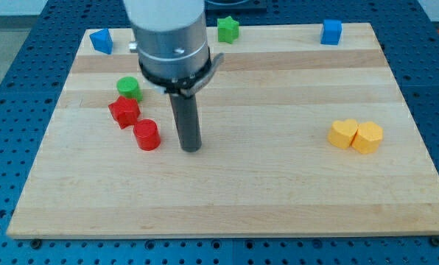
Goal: Place the red circle at the center left of the board
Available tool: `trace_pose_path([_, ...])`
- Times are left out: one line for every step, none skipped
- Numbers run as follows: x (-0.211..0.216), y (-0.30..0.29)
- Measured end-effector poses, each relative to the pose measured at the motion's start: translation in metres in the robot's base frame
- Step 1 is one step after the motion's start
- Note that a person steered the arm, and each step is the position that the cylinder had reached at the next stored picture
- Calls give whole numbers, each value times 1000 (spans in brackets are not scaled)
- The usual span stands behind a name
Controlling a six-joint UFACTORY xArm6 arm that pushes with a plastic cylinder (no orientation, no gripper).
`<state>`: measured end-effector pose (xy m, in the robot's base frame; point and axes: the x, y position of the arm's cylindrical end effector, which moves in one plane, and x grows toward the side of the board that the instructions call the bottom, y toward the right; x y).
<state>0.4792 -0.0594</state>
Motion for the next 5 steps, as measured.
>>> trace_pose_path([-9, -38])
trace_pose_path([-9, -120])
trace_pose_path([-7, -177])
trace_pose_path([32, -158])
trace_pose_path([58, -182])
